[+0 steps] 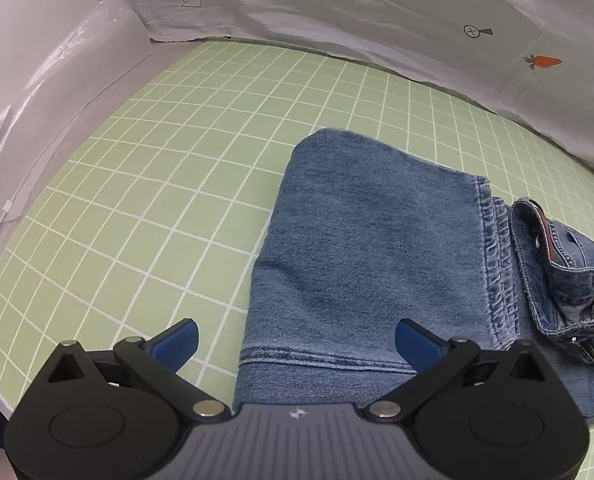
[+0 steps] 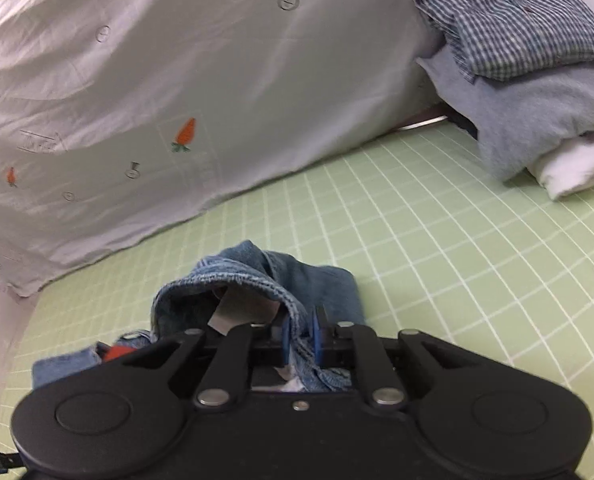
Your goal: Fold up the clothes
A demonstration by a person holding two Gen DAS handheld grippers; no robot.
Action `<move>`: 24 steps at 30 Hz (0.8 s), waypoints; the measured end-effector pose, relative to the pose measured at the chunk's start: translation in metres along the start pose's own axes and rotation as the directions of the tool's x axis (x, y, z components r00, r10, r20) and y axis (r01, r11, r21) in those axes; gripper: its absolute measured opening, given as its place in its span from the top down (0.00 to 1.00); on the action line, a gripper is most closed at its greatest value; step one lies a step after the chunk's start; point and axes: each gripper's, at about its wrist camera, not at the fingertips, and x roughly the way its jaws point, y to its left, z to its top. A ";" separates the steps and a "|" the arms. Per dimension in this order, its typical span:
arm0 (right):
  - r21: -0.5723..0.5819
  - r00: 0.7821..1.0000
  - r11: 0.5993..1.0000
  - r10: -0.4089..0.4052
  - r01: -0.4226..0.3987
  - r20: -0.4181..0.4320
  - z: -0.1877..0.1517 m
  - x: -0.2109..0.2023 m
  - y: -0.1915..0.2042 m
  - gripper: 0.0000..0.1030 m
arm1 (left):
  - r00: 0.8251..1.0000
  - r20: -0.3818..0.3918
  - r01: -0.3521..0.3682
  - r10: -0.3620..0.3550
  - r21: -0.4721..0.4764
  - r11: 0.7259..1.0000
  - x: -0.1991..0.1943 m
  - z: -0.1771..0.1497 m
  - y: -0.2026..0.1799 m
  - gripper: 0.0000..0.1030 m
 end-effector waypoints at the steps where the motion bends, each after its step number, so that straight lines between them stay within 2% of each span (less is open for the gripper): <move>1: -0.008 1.000 1.000 0.021 -0.021 0.009 0.003 0.000 0.009 0.90 | 1.000 -0.001 0.001 -0.001 0.003 1.000 0.000 0.000 0.002 0.00; 7: -0.060 0.992 0.991 0.123 -0.123 0.004 0.010 0.020 0.073 0.90 | 1.000 0.001 0.013 -0.013 0.000 1.000 0.003 0.006 0.021 0.00; 11: -0.094 0.977 0.974 0.198 -0.205 -0.075 -0.009 0.044 0.126 0.92 | 1.000 -0.002 0.025 -0.025 -0.004 1.000 0.009 0.015 0.033 0.00; 13: -0.143 0.971 0.966 0.195 -0.215 -0.140 -0.027 0.059 0.149 0.92 | 0.999 -0.002 0.033 -0.033 -0.002 0.999 0.013 0.021 0.037 0.00; 16: -0.194 0.962 0.962 0.146 -0.193 -0.232 -0.059 0.080 0.167 0.92 | 0.999 -0.012 0.049 -0.049 0.003 0.999 0.023 0.029 0.041 0.00; 19: -0.206 0.960 0.965 0.107 -0.163 -0.258 -0.075 0.089 0.170 0.90 | 0.997 -0.034 0.065 -0.065 0.004 0.998 0.034 0.035 0.042 0.00; 20: -0.211 0.960 0.964 0.108 -0.164 -0.257 -0.074 0.087 0.171 0.83 | 0.997 -0.043 0.070 -0.070 0.004 0.998 0.038 0.036 0.041 0.00; 21: -0.208 0.958 0.963 0.114 -0.172 -0.264 -0.072 0.085 0.172 0.71 | 0.996 -0.050 0.075 -0.075 0.005 0.997 0.041 0.037 0.040 0.00; 22: -0.197 0.954 0.963 0.128 -0.186 -0.272 -0.068 0.082 0.172 0.64 | 0.995 -0.057 0.080 -0.080 0.006 0.997 0.044 0.038 0.040 0.00; 24: -0.187 0.957 0.963 0.143 -0.194 -0.254 -0.062 0.070 0.175 0.36 | 0.993 -0.073 0.092 -0.091 0.009 0.996 0.049 0.038 0.037 0.00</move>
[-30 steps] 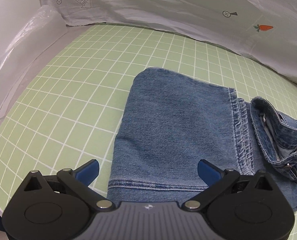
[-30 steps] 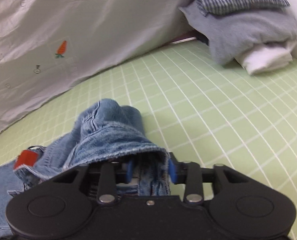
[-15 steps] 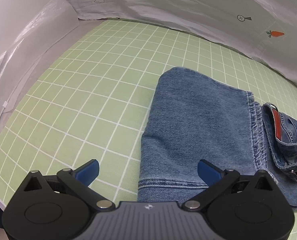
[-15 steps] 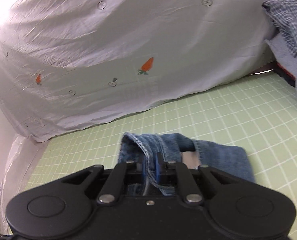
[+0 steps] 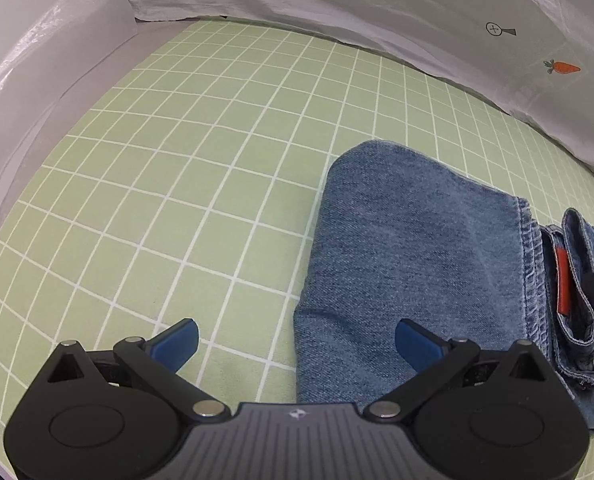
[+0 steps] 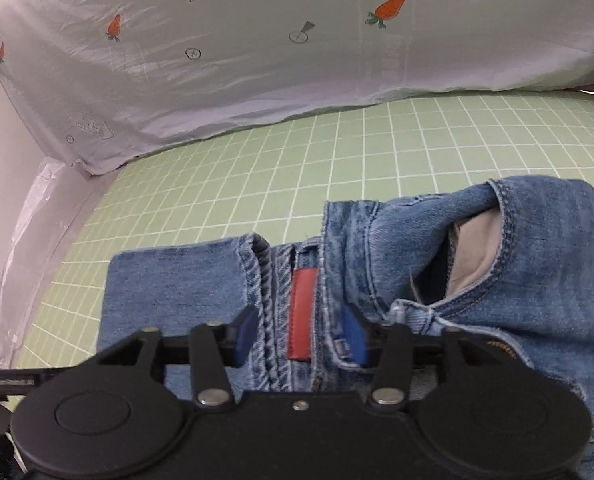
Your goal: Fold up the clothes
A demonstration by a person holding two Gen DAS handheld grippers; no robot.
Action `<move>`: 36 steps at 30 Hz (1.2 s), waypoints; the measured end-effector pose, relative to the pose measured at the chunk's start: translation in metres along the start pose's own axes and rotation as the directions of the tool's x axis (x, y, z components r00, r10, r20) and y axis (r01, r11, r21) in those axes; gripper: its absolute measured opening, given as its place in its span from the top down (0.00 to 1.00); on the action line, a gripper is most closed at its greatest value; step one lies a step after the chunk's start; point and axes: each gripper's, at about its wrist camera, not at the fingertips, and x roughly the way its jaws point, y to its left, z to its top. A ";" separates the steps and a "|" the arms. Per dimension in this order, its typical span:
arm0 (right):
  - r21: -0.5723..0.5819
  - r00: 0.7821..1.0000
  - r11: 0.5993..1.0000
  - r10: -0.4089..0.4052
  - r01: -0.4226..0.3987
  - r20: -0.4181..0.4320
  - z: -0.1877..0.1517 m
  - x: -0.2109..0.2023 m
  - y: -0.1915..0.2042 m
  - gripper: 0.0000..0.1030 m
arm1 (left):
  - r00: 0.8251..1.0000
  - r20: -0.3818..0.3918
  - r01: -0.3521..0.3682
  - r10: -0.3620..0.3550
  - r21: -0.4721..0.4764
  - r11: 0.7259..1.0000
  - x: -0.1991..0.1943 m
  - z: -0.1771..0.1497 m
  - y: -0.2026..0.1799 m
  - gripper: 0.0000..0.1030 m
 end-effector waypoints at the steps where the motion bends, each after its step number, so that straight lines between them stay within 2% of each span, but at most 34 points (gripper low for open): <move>1: 0.000 1.000 1.000 -0.002 0.002 0.017 0.001 -0.008 0.003 0.31 | 1.000 -0.008 0.005 -0.005 0.002 1.000 0.003 0.000 -0.001 0.00; 3: -0.017 0.998 1.000 -0.022 0.023 0.052 0.001 -0.024 0.008 0.21 | 1.000 -0.023 0.012 -0.011 0.009 1.000 0.008 -0.002 -0.003 0.00; 7: 0.017 0.994 0.997 -0.075 0.074 0.086 -0.001 -0.047 0.004 0.17 | 0.999 -0.046 0.021 -0.020 0.010 1.000 0.015 -0.006 -0.004 0.00; 9: 0.035 0.987 0.991 -0.130 0.128 0.092 -0.004 -0.054 0.001 0.08 | 0.998 -0.059 0.026 -0.025 0.006 1.000 0.018 -0.008 -0.004 0.00; 11: 0.046 0.977 0.982 -0.189 0.185 0.097 -0.006 -0.061 -0.004 0.08 | 0.997 -0.069 0.027 -0.027 0.004 1.000 0.021 -0.009 -0.004 0.00; 18: 0.149 0.950 0.947 -0.301 0.286 0.088 -0.011 -0.074 -0.030 0.08 | 0.996 -0.072 0.054 -0.052 0.022 0.998 0.024 -0.012 -0.008 0.03; 21: 0.179 0.942 0.935 -0.325 0.307 0.081 -0.017 -0.080 -0.033 0.08 | 0.998 -0.039 0.043 -0.041 0.060 0.997 0.022 -0.013 -0.012 0.17; 24: 0.182 0.931 0.923 -0.358 0.340 0.074 -0.025 -0.086 -0.032 0.08 | 0.998 -0.008 0.060 -0.060 0.083 0.995 0.018 -0.013 -0.015 0.38; 25: 0.186 0.927 0.918 -0.368 0.350 0.071 -0.028 -0.088 -0.032 0.08 | 0.997 -0.003 0.080 -0.080 0.082 0.993 0.016 -0.013 -0.015 0.51; 28: 0.190 0.913 0.902 -0.404 0.388 0.053 -0.037 -0.094 -0.031 0.08 | 0.994 0.013 0.104 -0.105 0.073 0.992 0.010 -0.011 -0.013 0.79; 29: 0.189 0.906 0.894 -0.422 0.407 0.045 -0.041 -0.096 -0.031 0.08 | 0.990 0.008 0.138 -0.139 0.055 0.989 0.009 -0.009 -0.010 0.84; 31: 0.191 0.890 0.876 -0.454 0.442 0.024 -0.048 -0.099 -0.034 0.08 | 0.978 -0.012 0.208 -0.209 -0.018 0.978 0.006 -0.002 -0.002 0.87; 33: 0.215 0.872 0.851 -0.490 0.479 0.001 -0.055 -0.105 -0.041 0.08 | 0.953 -0.009 0.301 -0.303 -0.070 0.951 -0.001 0.005 0.004 0.89; 36: 0.265 0.860 0.828 -0.511 0.494 -0.006 -0.071 -0.117 -0.058 0.08 | 0.913 0.033 0.407 -0.406 -0.078 0.910 -0.017 0.016 -0.004 0.90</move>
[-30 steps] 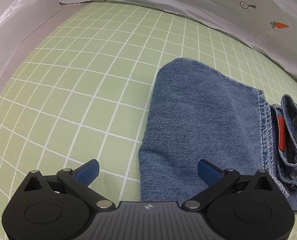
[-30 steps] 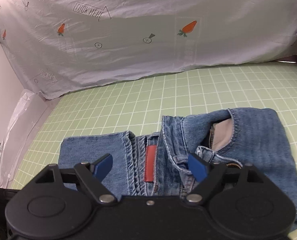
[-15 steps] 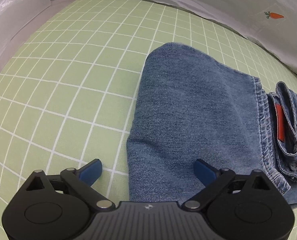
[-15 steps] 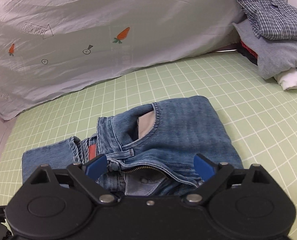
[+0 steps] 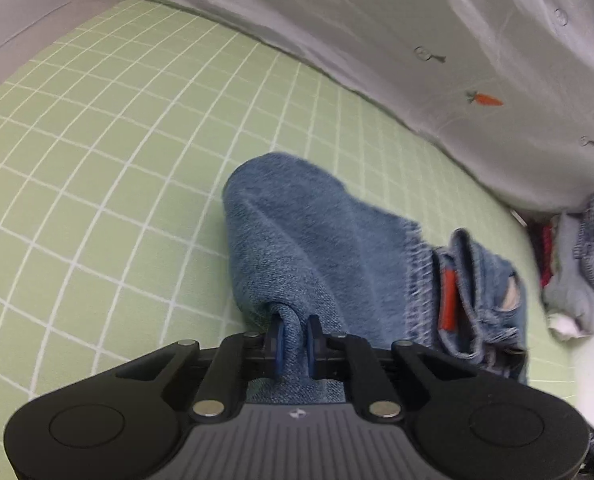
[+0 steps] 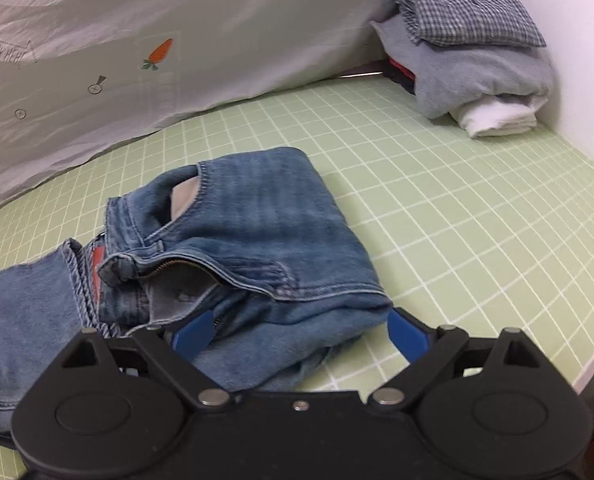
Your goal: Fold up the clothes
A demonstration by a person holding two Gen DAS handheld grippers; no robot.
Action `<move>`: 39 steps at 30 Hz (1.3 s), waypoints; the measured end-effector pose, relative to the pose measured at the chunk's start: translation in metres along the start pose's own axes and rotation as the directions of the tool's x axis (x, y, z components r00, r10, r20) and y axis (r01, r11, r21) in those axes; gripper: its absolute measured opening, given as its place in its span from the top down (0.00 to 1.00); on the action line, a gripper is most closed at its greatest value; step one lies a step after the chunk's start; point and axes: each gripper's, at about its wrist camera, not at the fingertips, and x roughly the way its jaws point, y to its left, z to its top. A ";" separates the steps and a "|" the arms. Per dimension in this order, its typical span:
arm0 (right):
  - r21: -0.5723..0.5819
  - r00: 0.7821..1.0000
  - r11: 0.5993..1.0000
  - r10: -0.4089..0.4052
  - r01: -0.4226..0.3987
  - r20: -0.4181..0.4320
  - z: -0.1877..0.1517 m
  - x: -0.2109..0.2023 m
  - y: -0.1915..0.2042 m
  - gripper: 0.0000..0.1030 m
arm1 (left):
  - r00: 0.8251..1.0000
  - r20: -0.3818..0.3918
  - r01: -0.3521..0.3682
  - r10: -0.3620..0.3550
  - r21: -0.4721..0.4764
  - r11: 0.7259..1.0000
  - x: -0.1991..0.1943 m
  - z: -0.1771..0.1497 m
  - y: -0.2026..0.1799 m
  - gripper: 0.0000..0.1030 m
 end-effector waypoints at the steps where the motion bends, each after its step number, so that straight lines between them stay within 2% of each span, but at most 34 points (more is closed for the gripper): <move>1: 0.015 1.000 1.000 -0.003 0.003 -0.005 -0.001 0.002 -0.008 0.08 | 0.999 0.015 0.034 -0.034 -0.005 0.999 -0.004 0.003 -0.009 0.90; 5: 0.078 0.999 0.996 0.033 -0.033 -0.002 0.007 0.016 -0.043 0.08 | 0.983 0.090 0.159 -0.158 0.001 0.987 -0.013 0.001 -0.068 0.91; 10: 0.056 0.992 0.991 0.124 -0.124 0.019 0.038 0.037 -0.089 0.08 | 0.956 0.157 0.242 -0.249 0.059 0.968 -0.012 -0.027 -0.168 0.91; 12: 0.038 0.986 0.985 0.165 -0.166 0.028 0.054 0.046 -0.111 0.08 | 0.947 0.166 0.265 -0.276 0.087 0.960 -0.002 -0.041 -0.208 0.91; 14: 0.011 0.979 0.980 0.199 -0.200 0.034 0.069 0.055 -0.132 0.08 | 0.947 0.143 0.279 -0.289 0.086 0.956 0.019 -0.058 -0.237 0.91; 17: -0.029 0.973 0.973 0.230 -0.229 0.025 0.083 0.064 -0.160 0.08 | 0.961 0.073 0.270 -0.267 -0.038 0.962 0.073 -0.080 -0.260 0.90; 20: -0.035 0.972 0.971 0.236 -0.236 -0.008 0.086 0.071 -0.186 0.08 | 0.975 0.007 0.217 -0.221 -0.230 0.949 0.126 -0.102 -0.257 0.89; 22: -0.021 0.971 0.971 0.237 -0.238 -0.031 0.082 0.073 -0.202 0.08 | 0.977 -0.030 0.187 -0.212 -0.365 0.912 0.155 -0.117 -0.243 0.91; 25: -0.010 0.970 0.972 0.232 -0.234 -0.066 0.076 0.080 -0.223 0.08 | 0.974 0.001 0.197 -0.226 -0.498 0.845 0.171 -0.135 -0.231 0.89; 26: -0.009 0.971 0.973 0.230 -0.231 -0.068 0.077 0.082 -0.228 0.08 | 0.975 0.006 0.194 -0.221 -0.503 0.842 0.172 -0.136 -0.231 0.89; 28: -0.003 0.973 0.975 0.223 -0.223 -0.066 0.080 0.084 -0.238 0.08 | 0.978 0.003 0.179 -0.206 -0.504 0.845 0.171 -0.133 -0.235 0.89; 30: 0.015 0.973 0.975 0.222 -0.222 -0.059 0.085 0.085 -0.245 0.08 | 0.981 -0.002 0.165 -0.192 -0.505 0.847 0.170 -0.130 -0.240 0.84; 31: 0.023 0.973 0.975 0.224 -0.223 -0.056 0.087 0.086 -0.246 0.08 | 0.981 -0.006 0.166 -0.195 -0.501 0.850 0.168 -0.127 -0.244 0.76; 32: 0.029 0.972 0.973 0.229 -0.228 -0.054 0.088 0.086 -0.247 0.08 | 0.979 -0.012 0.169 -0.201 -0.495 0.852 0.166 -0.124 -0.248 0.62; 33: 0.032 0.970 0.972 0.236 -0.235 -0.054 0.089 0.087 -0.246 0.08 | 0.978 -0.017 0.177 -0.209 -0.469 0.865 0.162 -0.119 -0.255 0.54; 34: 0.033 0.968 0.970 0.244 -0.242 -0.053 0.090 0.088 -0.243 0.08 | 0.975 -0.019 0.194 -0.223 -0.427 0.883 0.155 -0.115 -0.264 0.39; 35: 0.031 0.966 0.967 0.254 -0.253 -0.054 0.091 0.088 -0.238 0.08 | 0.971 -0.011 0.216 -0.237 -0.373 0.902 0.147 -0.112 -0.273 0.29; 37: 0.021 0.959 0.960 0.280 -0.279 -0.054 0.091 0.089 -0.226 0.08 | 0.975 0.017 0.218 -0.221 -0.247 0.944 0.125 -0.106 -0.288 0.25; 39: -0.004 0.949 0.951 0.309 -0.310 -0.053 0.094 0.091 -0.207 0.08 | 0.990 0.051 0.138 -0.133 -0.121 0.983 0.102 -0.101 -0.295 0.19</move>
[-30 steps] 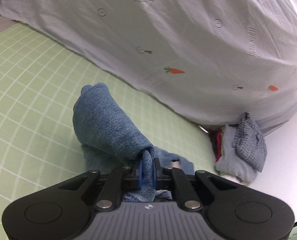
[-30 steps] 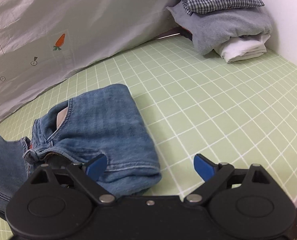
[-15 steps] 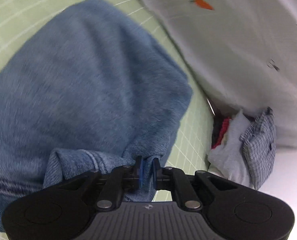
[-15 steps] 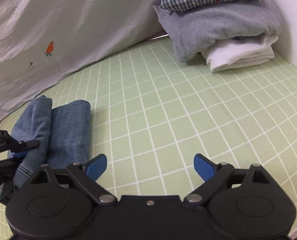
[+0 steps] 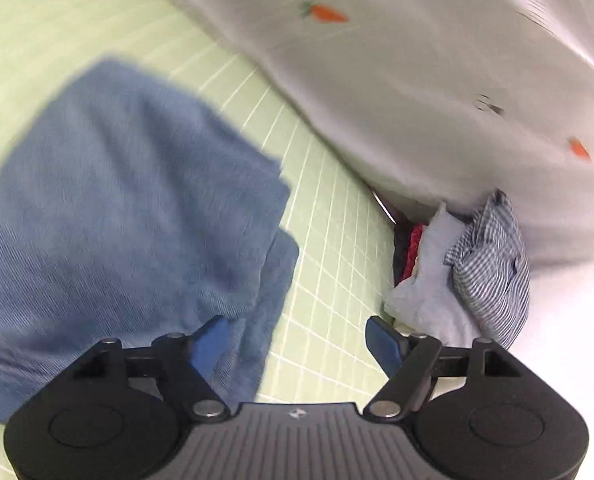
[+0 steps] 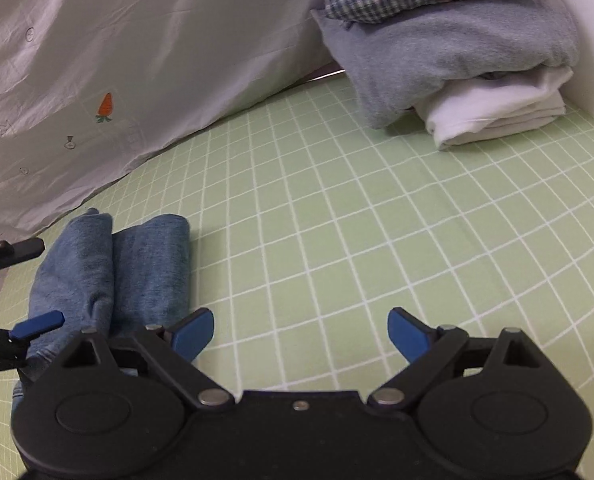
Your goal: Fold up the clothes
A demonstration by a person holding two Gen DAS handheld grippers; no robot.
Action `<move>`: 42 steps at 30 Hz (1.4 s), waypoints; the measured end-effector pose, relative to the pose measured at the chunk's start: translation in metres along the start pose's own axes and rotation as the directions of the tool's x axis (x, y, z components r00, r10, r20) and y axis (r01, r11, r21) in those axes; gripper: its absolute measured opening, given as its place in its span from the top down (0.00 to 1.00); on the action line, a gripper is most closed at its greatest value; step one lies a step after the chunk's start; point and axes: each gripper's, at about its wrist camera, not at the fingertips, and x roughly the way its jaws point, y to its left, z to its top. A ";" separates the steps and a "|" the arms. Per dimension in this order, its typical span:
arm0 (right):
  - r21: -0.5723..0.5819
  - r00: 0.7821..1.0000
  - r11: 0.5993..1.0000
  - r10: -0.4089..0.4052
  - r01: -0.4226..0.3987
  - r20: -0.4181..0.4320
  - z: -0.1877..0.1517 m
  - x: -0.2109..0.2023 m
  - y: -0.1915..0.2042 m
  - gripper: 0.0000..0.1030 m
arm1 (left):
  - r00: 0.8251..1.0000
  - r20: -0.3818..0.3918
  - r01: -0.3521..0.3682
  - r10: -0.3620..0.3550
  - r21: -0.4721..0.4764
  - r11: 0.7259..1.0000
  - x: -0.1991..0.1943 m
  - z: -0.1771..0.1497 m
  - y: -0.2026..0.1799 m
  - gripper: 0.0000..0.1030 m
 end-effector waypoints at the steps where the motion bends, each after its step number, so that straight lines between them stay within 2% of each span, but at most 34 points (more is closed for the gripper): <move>1: -0.016 1.000 1.000 0.013 -0.013 -0.001 0.001 0.003 0.009 0.08 | 0.997 0.032 -0.071 0.069 0.066 0.995 -0.009 0.001 -0.004 0.16; 2: -0.036 1.000 0.999 0.024 -0.024 -0.003 0.002 0.007 0.021 0.08 | 0.989 0.062 -0.142 0.136 0.114 0.983 -0.017 0.003 -0.004 0.14; 3: -0.056 0.999 0.998 0.036 -0.036 -0.003 0.002 0.010 0.032 0.08 | 0.973 0.088 -0.224 0.212 0.162 0.961 -0.024 0.003 -0.001 0.14; 5: -0.090 0.998 0.994 0.067 -0.067 -0.005 0.001 0.014 0.056 0.08 | 0.933 0.118 -0.359 0.340 0.224 0.906 -0.036 0.006 0.016 0.13; 7: -0.109 0.995 0.989 0.096 -0.097 -0.011 -0.001 0.022 0.076 0.08 | 0.894 0.126 -0.447 0.429 0.260 0.856 -0.044 0.007 0.038 0.13; 9: -0.130 0.993 0.984 0.118 -0.120 -0.023 -0.001 0.031 0.097 0.08 | 0.872 0.111 -0.488 0.476 0.266 0.831 -0.051 0.014 0.062 0.13; 12: -0.160 0.989 0.976 0.146 -0.148 -0.025 0.002 0.044 0.120 0.11 | 0.878 0.083 -0.477 0.472 0.253 0.842 -0.051 0.024 0.086 0.13; 15: -0.166 0.980 0.966 0.191 -0.197 -0.049 0.007 0.062 0.138 0.23 | 0.890 0.048 -0.450 0.453 0.245 0.859 -0.041 0.037 0.098 0.13; 17: -0.171 0.975 0.960 0.213 -0.221 -0.067 0.012 0.075 0.149 0.28 | 0.903 0.054 -0.424 0.426 0.265 0.866 -0.033 0.048 0.097 0.13; 18: -0.174 0.972 0.957 0.223 -0.234 -0.077 0.014 0.082 0.155 0.35 | 0.909 0.063 -0.413 0.413 0.280 0.867 -0.029 0.054 0.096 0.13; 20: -0.193 0.968 0.950 0.230 -0.246 -0.100 0.018 0.097 0.164 0.45 | 0.911 0.070 -0.408 0.406 0.299 0.862 -0.020 0.064 0.097 0.13; 22: -0.218 0.968 0.946 0.214 -0.239 -0.132 0.017 0.111 0.173 0.47 | 0.911 0.055 -0.405 0.409 0.303 0.862 -0.012 0.072 0.098 0.13; 24: -0.228 0.966 0.943 0.212 -0.242 -0.149 0.014 0.116 0.177 0.58 | 0.917 0.042 -0.390 0.397 0.308 0.868 -0.010 0.072 0.098 0.13; 25: -0.230 0.964 0.940 0.220 -0.251 -0.149 0.013 0.116 0.177 0.60 | 0.920 0.042 -0.383 0.390 0.317 0.868 -0.011 0.070 0.098 0.13; 26: -0.233 0.962 0.937 0.229 -0.260 -0.150 0.011 0.115 0.178 0.70 | 0.921 0.045 -0.380 0.387 0.325 0.866 -0.012 0.067 0.098 0.13; 27: -0.243 0.959 0.931 0.245 -0.273 -0.140 0.011 0.110 0.178 0.86 | 0.921 0.049 -0.380 0.386 0.327 0.865 -0.013 0.065 0.098 0.13; 31: -0.232 0.945 0.916 0.317 -0.328 -0.081 0.018 0.083 0.175 0.91 | 0.930 0.055 -0.361 0.363 0.328 0.873 -0.017 0.059 0.098 0.13; 34: -0.194 0.913 0.895 0.407 -0.401 -0.012 0.033 0.050 0.169 0.91 | 0.940 0.079 -0.339 0.332 0.347 0.875 -0.022 0.055 0.091 0.13; 36: -0.131 0.900 0.896 0.433 -0.424 0.045 0.042 0.032 0.158 0.91 | 0.948 0.091 -0.317 0.305 0.362 0.877 -0.023 0.053 0.086 0.12; 38: -0.073 0.914 0.917 0.397 -0.392 0.081 0.048 0.026 0.140 0.91 | 0.953 0.086 -0.300 0.290 0.378 0.876 -0.018 0.050 0.083 0.11; 39: -0.045 0.932 0.935 0.355 -0.353 0.075 0.046 0.033 0.128 0.91 | 0.955 0.078 -0.294 0.287 0.385 0.875 -0.015 0.048 0.082 0.10; 41: 0.011 0.961 0.963 0.269 -0.270 0.057 0.044 0.047 0.106 0.89 | 0.959 0.045 -0.274 0.279 0.387 0.880 -0.005 0.046 0.083 0.09; 42: 0.044 0.972 0.971 0.235 -0.235 0.006 0.039 0.060 0.098 0.85 | 0.960 0.024 -0.267 0.280 0.384 0.884 0.001 0.045 0.084 0.09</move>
